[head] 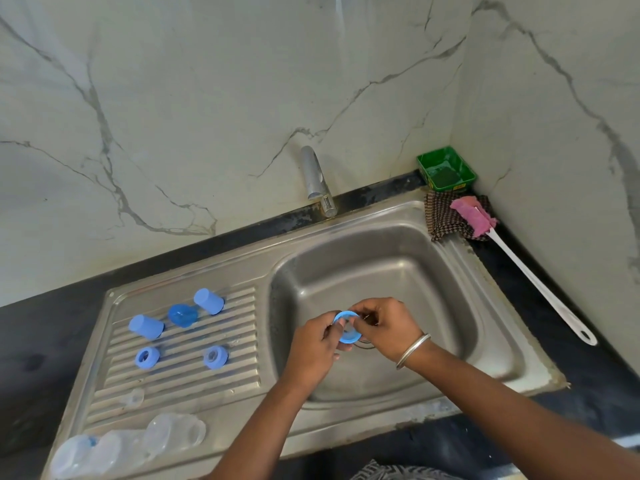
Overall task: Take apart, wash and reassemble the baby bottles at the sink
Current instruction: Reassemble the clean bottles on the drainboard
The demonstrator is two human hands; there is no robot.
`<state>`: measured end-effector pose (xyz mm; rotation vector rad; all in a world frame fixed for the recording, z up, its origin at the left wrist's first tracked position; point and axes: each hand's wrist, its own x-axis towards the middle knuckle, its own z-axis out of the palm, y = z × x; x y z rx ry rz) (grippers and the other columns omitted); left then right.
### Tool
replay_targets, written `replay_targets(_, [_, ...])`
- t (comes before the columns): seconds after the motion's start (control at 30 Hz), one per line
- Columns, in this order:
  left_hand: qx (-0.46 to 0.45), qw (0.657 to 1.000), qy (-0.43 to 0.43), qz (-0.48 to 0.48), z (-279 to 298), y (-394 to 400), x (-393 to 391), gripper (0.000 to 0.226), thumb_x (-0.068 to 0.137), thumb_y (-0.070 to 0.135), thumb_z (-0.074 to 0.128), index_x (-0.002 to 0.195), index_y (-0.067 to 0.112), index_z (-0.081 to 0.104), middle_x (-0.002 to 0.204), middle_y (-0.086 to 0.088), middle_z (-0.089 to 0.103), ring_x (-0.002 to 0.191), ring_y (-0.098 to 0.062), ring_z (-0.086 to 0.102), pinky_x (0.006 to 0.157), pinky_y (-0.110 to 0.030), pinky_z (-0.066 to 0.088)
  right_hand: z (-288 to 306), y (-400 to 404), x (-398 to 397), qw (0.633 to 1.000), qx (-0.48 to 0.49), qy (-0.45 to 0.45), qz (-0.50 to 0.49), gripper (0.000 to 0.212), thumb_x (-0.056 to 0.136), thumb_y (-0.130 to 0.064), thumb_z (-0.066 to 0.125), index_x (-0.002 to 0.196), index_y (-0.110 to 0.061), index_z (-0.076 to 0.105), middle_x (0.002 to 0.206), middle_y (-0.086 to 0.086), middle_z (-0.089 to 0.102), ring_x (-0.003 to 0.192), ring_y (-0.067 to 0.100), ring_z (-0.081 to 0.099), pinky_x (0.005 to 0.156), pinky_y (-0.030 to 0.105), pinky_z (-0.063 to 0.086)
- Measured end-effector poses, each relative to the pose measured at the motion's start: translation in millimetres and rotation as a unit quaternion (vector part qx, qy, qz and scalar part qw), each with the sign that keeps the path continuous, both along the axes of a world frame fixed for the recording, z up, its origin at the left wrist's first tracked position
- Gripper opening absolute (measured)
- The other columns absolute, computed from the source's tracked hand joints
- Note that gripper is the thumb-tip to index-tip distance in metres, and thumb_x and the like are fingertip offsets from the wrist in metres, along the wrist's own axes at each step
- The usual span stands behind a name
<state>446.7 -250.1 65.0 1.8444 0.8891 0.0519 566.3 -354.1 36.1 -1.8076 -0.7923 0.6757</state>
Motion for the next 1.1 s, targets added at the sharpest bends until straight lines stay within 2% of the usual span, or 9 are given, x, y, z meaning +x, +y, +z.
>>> replay_targets(0.2, [-0.023, 0.999, -0.018, 0.026, -3.8, -8.0, 0.4, 0.023, 0.104, 0.03, 0.049, 0.118, 0.021, 0.063, 0.105, 0.003, 0.072, 0.087, -0.007, 0.073, 0.07, -0.026, 0.061, -1.9, 1.4, 0.8, 0.999, -0.013, -0.035, -0.029, 0.005, 0.081, -0.018, 0.073, 0.082, -0.023, 0.074, 0.071, -0.009, 0.071, 0.064, 0.008, 0.064, 0.063, 0.021, 0.053])
replay_targets(0.3, [-0.021, 0.999, -0.029, 0.037, -5.2, -6.3, -1.0, 0.022, 0.103, 0.031, 0.052, 0.118, 0.021, 0.065, 0.103, 0.003, 0.073, 0.088, -0.007, 0.073, 0.069, -0.026, 0.061, -1.4, 0.2, 1.4, 0.999, 0.001, 0.029, -0.026, 0.006, 0.085, -0.015, 0.072, 0.085, -0.02, 0.076, 0.071, -0.005, 0.072, 0.063, 0.012, 0.066, 0.06, 0.019, 0.051])
replay_targets(0.4, [-0.009, 0.999, -0.034, 0.04, -3.1, -1.4, -4.1, 0.022, 0.102, 0.028, 0.054, 0.116, 0.022, 0.07, 0.097, 0.004, 0.075, 0.086, -0.007, 0.073, 0.067, -0.028, 0.061, 1.6, -3.0, 1.8, 0.997, 0.02, 0.071, 0.012, 0.007, 0.084, -0.024, 0.076, 0.089, -0.02, 0.078, 0.076, -0.006, 0.075, 0.069, 0.013, 0.07, 0.066, 0.022, 0.054])
replay_targets(0.5, [0.021, 0.999, -0.034, 0.019, -3.2, -1.4, -4.5, 0.019, 0.101, 0.027, 0.057, 0.106, 0.038, 0.071, 0.091, 0.006, 0.076, 0.084, -0.007, 0.073, 0.069, -0.036, 0.063, 3.4, -2.3, -1.2, 0.998, 0.01, 0.053, -0.017, 0.01, 0.079, -0.027, 0.081, 0.083, -0.019, 0.077, 0.073, -0.009, 0.073, 0.066, 0.005, 0.067, 0.062, 0.015, 0.051])
replay_targets(0.63, [0.075, 0.996, -0.043, 0.002, -7.1, -5.3, -3.3, 0.036, 0.099, 0.027, 0.058, 0.088, 0.06, 0.067, 0.082, 0.003, 0.075, 0.077, -0.015, 0.073, 0.074, -0.043, 0.06, 2.4, 2.0, -6.2, 0.998, -0.037, -0.027, -0.047, 0.005, 0.08, -0.019, 0.077, 0.078, -0.021, 0.074, 0.062, -0.013, 0.064, 0.059, -0.003, 0.058, 0.056, 0.008, 0.043])
replay_targets(0.77, [0.118, 0.992, -0.052, 0.008, -12.1, -7.5, -2.3, 0.029, 0.097, 0.019, 0.059, 0.097, 0.044, 0.074, 0.074, 0.004, 0.073, 0.07, -0.016, 0.07, 0.071, -0.041, 0.059, 3.2, 7.2, -12.1, 0.993, -0.076, -0.059, -0.066, 0.005, 0.08, -0.015, 0.074, 0.078, -0.02, 0.072, 0.059, -0.014, 0.061, 0.054, -0.002, 0.056, 0.055, 0.004, 0.041])
replay_targets(0.87, [0.121, 0.991, -0.051, 0.01, -12.5, -1.5, -3.3, 0.024, 0.097, 0.022, 0.06, 0.1, 0.04, 0.075, 0.073, 0.005, 0.072, 0.069, -0.015, 0.069, 0.071, -0.041, 0.059, 1.8, 6.8, -9.1, 0.996, -0.057, 0.01, -0.065, 0.008, 0.075, -0.018, 0.079, 0.075, -0.022, 0.072, 0.063, -0.01, 0.067, 0.059, 0.002, 0.062, 0.059, 0.012, 0.05])
replay_targets(0.97, [0.094, 0.995, -0.037, -0.015, -11.0, 3.4, -4.9, 0.023, 0.099, 0.031, 0.058, 0.095, 0.049, 0.072, 0.077, 0.004, 0.073, 0.077, -0.017, 0.07, 0.073, -0.042, 0.059, 1.2, 4.2, -3.7, 0.997, -0.054, 0.039, -0.027, 0.016, 0.067, -0.023, 0.086, 0.076, -0.023, 0.073, 0.069, -0.007, 0.071, 0.065, 0.01, 0.067, 0.066, 0.025, 0.057])
replay_targets(1.1, [0.044, 0.998, -0.03, -0.017, -8.9, 3.0, -5.8, 0.02, 0.102, 0.029, 0.055, 0.106, 0.035, 0.074, 0.089, 0.007, 0.075, 0.083, -0.01, 0.072, 0.074, -0.033, 0.061, -1.3, 5.6, -4.9, 0.997, -0.062, 0.015, -0.036, 0.018, 0.065, -0.024, 0.087, 0.072, -0.021, 0.071, 0.065, -0.006, 0.07, 0.06, 0.007, 0.063, 0.06, 0.019, 0.052])
